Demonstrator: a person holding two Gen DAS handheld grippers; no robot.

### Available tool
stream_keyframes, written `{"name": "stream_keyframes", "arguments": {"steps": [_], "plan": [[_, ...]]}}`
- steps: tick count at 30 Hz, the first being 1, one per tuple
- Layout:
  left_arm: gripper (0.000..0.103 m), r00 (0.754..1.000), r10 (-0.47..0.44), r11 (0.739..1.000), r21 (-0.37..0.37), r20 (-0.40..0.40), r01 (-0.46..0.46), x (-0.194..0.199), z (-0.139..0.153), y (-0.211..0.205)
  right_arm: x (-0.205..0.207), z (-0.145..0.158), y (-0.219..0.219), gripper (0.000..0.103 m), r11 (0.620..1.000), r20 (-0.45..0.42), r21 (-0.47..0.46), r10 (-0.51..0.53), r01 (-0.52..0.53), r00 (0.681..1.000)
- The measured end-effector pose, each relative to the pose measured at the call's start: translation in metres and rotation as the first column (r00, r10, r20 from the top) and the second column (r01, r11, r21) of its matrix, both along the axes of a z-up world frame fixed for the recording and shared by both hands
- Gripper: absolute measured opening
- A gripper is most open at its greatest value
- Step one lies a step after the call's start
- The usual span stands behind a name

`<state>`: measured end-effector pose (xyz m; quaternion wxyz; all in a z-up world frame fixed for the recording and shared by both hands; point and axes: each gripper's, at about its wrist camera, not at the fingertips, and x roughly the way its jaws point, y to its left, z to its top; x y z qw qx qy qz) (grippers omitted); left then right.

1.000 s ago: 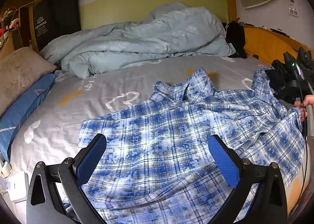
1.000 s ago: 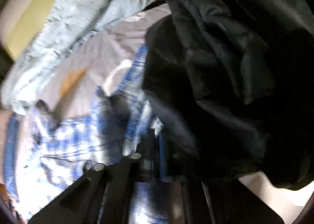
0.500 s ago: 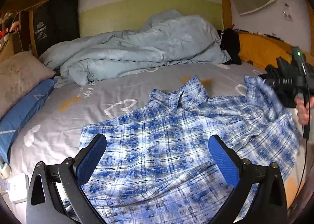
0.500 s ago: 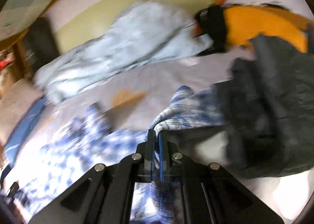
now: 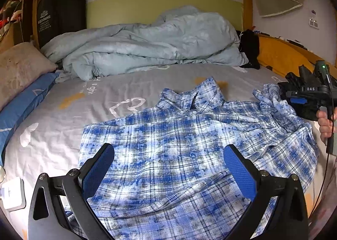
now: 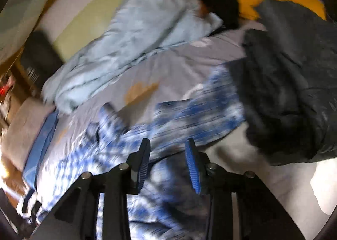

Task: Fold large clothes
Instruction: 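Regrasp the shirt edge with the right gripper and fold it over the body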

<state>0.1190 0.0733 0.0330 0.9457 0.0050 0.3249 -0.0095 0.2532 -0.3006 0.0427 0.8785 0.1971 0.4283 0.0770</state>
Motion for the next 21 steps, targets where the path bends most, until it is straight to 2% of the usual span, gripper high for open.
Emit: {"name": "stream_keyframes", "arguments": {"steps": [4, 7, 9, 14, 15, 16, 17, 18, 21], "plan": [[0.103, 1.0, -0.018, 1.0, 0.003, -0.018, 0.018, 0.002, -0.005, -0.003, 0.02, -0.027, -0.02, 0.035, 0.995, -0.095, 0.051, -0.084, 0.089, 0.992], [0.103, 0.999, -0.033, 0.999, 0.024, -0.022, 0.034, 0.001, -0.007, -0.008, 0.023, -0.049, -0.035, 0.044, 0.978, -0.182, 0.15, -0.116, 0.144, 0.977], [0.103, 0.998, -0.051, 0.999, -0.004, -0.047, 0.051, 0.002, -0.009, -0.008, 0.024, -0.055, -0.041, 0.046, 0.967, -0.198, 0.176, -0.147, 0.182, 0.969], [0.103, 0.997, -0.014, 0.995, -0.1, -0.077, 0.006, 0.008, -0.011, 0.011, 0.031, -0.055, -0.042, 0.048, 0.975, -0.181, 0.148, -0.141, 0.169, 0.973], [0.102, 0.997, -0.001, 0.995, -0.103, -0.073, -0.007, 0.009, -0.012, 0.015, 0.031, -0.056, -0.041, 0.046, 0.974, -0.172, 0.144, -0.152, 0.177, 0.973], [0.1, 0.998, 0.013, 0.995, -0.102, -0.068, -0.02, 0.009, -0.012, 0.018, 0.029, -0.055, -0.04, 0.03, 0.973, -0.152, 0.133, -0.167, 0.188, 0.974], [0.099, 0.997, 0.026, 0.994, -0.1, -0.066, -0.033, 0.009, -0.012, 0.02, 0.029, -0.055, -0.038, 0.01, 0.975, -0.132, 0.131, -0.163, 0.18, 0.978], [0.098, 0.997, 0.035, 0.994, -0.098, -0.065, -0.042, 0.01, -0.012, 0.023, 0.03, -0.053, -0.035, 0.004, 0.979, -0.113, 0.128, -0.146, 0.16, 0.983], [0.097, 0.996, 0.06, 0.993, -0.103, -0.061, -0.066, 0.009, -0.01, 0.029, 0.024, -0.035, -0.025, 0.002, 0.989, -0.019, 0.075, -0.129, 0.13, 0.991]]}}
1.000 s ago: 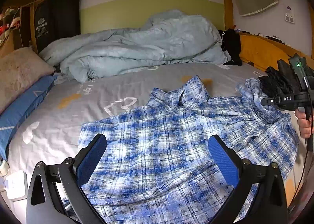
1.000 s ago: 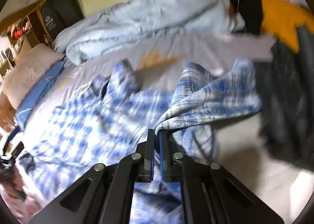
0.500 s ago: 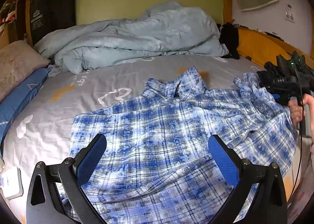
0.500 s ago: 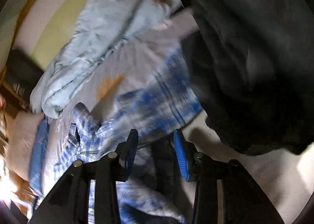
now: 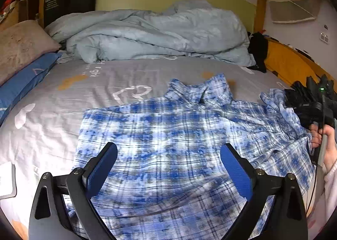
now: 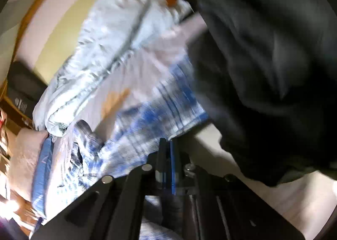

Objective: Fold large clothes

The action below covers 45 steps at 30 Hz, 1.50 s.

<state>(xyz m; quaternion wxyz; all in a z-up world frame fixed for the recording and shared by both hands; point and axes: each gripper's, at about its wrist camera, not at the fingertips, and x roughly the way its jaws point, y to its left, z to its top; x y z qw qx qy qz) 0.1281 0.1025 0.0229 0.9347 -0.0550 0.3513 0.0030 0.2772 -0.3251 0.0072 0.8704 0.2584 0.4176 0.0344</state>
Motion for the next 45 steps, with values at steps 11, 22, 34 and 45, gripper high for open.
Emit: {"name": "stream_keyframes", "arguments": {"steps": [11, 22, 34, 45], "plan": [[0.097, 0.999, -0.009, 1.0, 0.021, 0.049, 0.008, -0.009, 0.013, -0.003, -0.039, 0.065, 0.054, 0.002, 0.95, 0.203, -0.024, 0.309, -0.31, 0.929], [0.097, 0.997, 0.016, 0.999, 0.045, 0.077, -0.019, -0.012, 0.015, 0.001, -0.065, 0.021, 0.131, 0.008, 0.847, -0.006, -0.134, 0.519, -0.515, 0.855], [0.098, 0.997, -0.06, 0.996, -0.056, 0.056, 0.063, -0.01, 0.009, -0.004, -0.041, 0.049, 0.056, 0.045, 0.961, 0.079, -0.125, 0.256, -0.245, 0.963], [0.098, 0.998, -0.018, 0.999, 0.028, 0.055, 0.016, -0.006, -0.001, -0.002, 0.001, -0.009, -0.009, 0.053, 0.999, -0.153, 0.003, 0.041, -0.041, 0.987]]}}
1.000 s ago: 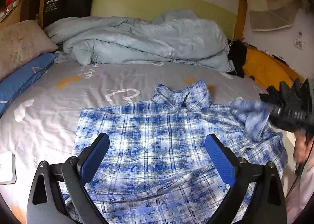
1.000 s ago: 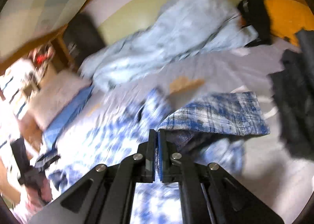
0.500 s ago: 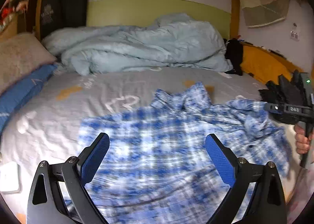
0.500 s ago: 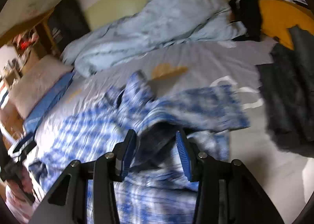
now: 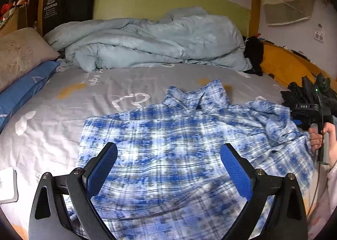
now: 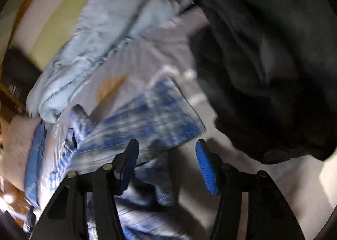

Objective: Fold large clothes

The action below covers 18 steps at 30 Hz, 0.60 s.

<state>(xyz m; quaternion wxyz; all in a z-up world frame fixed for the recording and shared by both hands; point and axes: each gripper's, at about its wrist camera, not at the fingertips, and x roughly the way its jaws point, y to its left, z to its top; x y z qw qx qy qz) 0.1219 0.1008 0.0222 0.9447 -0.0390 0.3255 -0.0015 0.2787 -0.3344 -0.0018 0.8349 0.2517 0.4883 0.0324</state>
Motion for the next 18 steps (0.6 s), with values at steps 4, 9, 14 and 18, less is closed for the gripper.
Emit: {"name": "stream_keyframes", "arguments": {"steps": [4, 9, 14, 18], "plan": [[0.098, 0.999, 0.021, 1.0, -0.016, -0.026, -0.021, 0.006, -0.007, 0.007, 0.009, -0.016, -0.005, 0.053, 0.999, -0.004, 0.041, 0.018, -0.018, 1.0], [0.098, 0.999, 0.019, 0.997, -0.067, -0.047, -0.022, 0.008, -0.01, 0.012, 0.011, -0.016, 0.006, 0.056, 1.0, 0.043, -0.028, 0.013, -0.011, 0.999], [0.098, 0.999, 0.03, 0.998, -0.06, -0.038, -0.032, 0.006, -0.007, 0.012, 0.004, -0.003, 0.022, 0.005, 0.993, 0.116, -0.119, 0.012, 0.002, 0.993], [0.098, 1.0, 0.026, 0.997, -0.069, -0.007, -0.026, -0.002, 0.002, 0.01, -0.03, 0.053, 0.063, 0.005, 0.984, 0.288, -0.121, 0.162, -0.132, 0.944]]}}
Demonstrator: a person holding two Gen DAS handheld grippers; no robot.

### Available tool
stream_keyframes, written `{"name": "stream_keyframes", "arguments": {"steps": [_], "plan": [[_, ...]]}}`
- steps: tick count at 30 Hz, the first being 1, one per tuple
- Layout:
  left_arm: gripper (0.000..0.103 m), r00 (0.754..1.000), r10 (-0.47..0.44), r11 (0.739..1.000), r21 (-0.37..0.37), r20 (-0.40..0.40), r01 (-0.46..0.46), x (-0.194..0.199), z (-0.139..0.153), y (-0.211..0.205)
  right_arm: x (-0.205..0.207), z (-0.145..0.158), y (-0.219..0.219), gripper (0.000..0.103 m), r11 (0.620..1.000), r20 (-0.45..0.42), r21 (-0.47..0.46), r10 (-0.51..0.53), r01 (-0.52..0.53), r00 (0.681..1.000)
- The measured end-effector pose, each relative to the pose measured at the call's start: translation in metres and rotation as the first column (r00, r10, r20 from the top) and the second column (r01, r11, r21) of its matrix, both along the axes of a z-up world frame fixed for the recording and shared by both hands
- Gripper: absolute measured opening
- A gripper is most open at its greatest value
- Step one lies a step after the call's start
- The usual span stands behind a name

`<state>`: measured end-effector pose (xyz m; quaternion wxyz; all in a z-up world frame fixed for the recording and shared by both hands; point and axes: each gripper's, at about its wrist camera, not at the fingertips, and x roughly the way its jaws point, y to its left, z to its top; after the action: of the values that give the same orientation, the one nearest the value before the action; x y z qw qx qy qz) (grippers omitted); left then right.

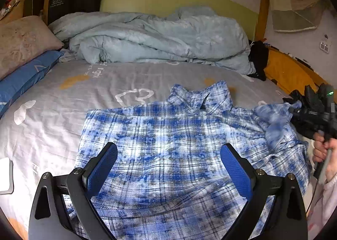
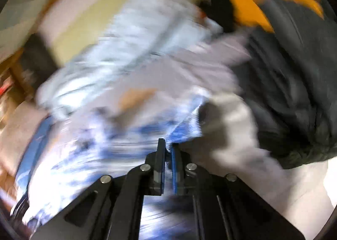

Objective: Fold large clothes

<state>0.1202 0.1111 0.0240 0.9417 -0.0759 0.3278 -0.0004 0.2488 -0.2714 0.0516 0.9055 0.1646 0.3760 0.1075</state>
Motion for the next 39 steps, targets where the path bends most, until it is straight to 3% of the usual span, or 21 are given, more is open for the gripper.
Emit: {"name": "stream_keyframes", "arguments": {"steps": [3, 5, 7, 10, 14, 16, 18, 21, 23, 24, 27, 30, 34, 39], "plan": [[0.098, 1.0, -0.002, 1.0, 0.011, 0.028, 0.002, -0.005, 0.005, -0.004, -0.033, 0.028, 0.041, 0.005, 0.976, 0.077, 0.009, 0.218, -0.22, 0.973], [0.098, 0.999, -0.004, 1.0, 0.019, 0.033, 0.004, -0.007, 0.006, -0.007, -0.051, 0.027, 0.069, 0.005, 0.934, 0.064, 0.017, 0.354, -0.356, 0.933], [0.098, 0.999, -0.008, 1.0, 0.024, 0.031, 0.007, -0.008, 0.005, -0.008, -0.067, 0.015, 0.098, 0.005, 0.892, 0.019, -0.047, 0.451, -0.45, 0.892], [0.098, 0.999, -0.012, 1.0, 0.024, 0.036, 0.011, -0.01, 0.005, -0.009, -0.075, -0.014, 0.13, 0.005, 0.843, -0.075, -0.096, 0.524, -0.529, 0.849], [0.098, 0.999, -0.024, 1.0, 0.021, 0.045, 0.023, -0.013, 0.008, -0.012, -0.08, -0.043, 0.149, 0.006, 0.785, -0.193, -0.064, 0.596, -0.616, 0.78], [0.098, 0.999, -0.021, 0.999, 0.04, 0.048, 0.019, -0.014, 0.008, -0.015, -0.091, -0.044, 0.159, 0.008, 0.745, -0.187, -0.105, 0.636, -0.659, 0.749], [0.098, 0.998, -0.026, 0.998, 0.055, 0.049, 0.024, -0.015, 0.007, -0.017, -0.104, -0.042, 0.16, 0.008, 0.733, -0.183, -0.122, 0.646, -0.669, 0.741], [0.098, 0.998, -0.047, 0.998, 0.051, 0.039, 0.045, -0.015, 0.003, -0.021, -0.106, -0.038, 0.152, 0.013, 0.748, -0.186, -0.111, 0.631, -0.654, 0.753], [0.098, 0.997, -0.075, 0.997, 0.038, 0.029, 0.074, -0.015, 0.001, -0.025, -0.1, -0.034, 0.148, 0.029, 0.768, -0.18, -0.097, 0.612, -0.633, 0.77], [0.098, 0.995, -0.095, 0.995, 0.029, 0.026, 0.095, -0.015, 0.0, -0.027, -0.099, -0.028, 0.144, 0.03, 0.786, -0.159, -0.09, 0.594, -0.611, 0.788], [0.098, 0.987, -0.157, 0.988, -0.003, 0.025, 0.157, -0.016, -0.002, -0.036, -0.093, -0.01, 0.128, 0.049, 0.815, -0.104, -0.053, 0.57, -0.577, 0.815], [0.097, 0.977, -0.212, 0.977, -0.018, 0.031, 0.212, -0.018, -0.004, -0.048, -0.093, 0.007, 0.116, 0.051, 0.837, -0.057, -0.066, 0.54, -0.543, 0.839], [0.088, 0.959, -0.285, 0.959, -0.01, 0.008, 0.285, -0.018, -0.01, -0.067, -0.089, 0.027, 0.092, 0.057, 0.879, -0.009, -0.068, 0.472, -0.472, 0.881], [0.077, 0.932, -0.346, 0.935, -0.118, -0.106, 0.334, -0.002, -0.038, -0.084, -0.075, 0.04, 0.066, 0.06, 0.931, 0.007, -0.096, 0.354, -0.352, 0.935]]}}
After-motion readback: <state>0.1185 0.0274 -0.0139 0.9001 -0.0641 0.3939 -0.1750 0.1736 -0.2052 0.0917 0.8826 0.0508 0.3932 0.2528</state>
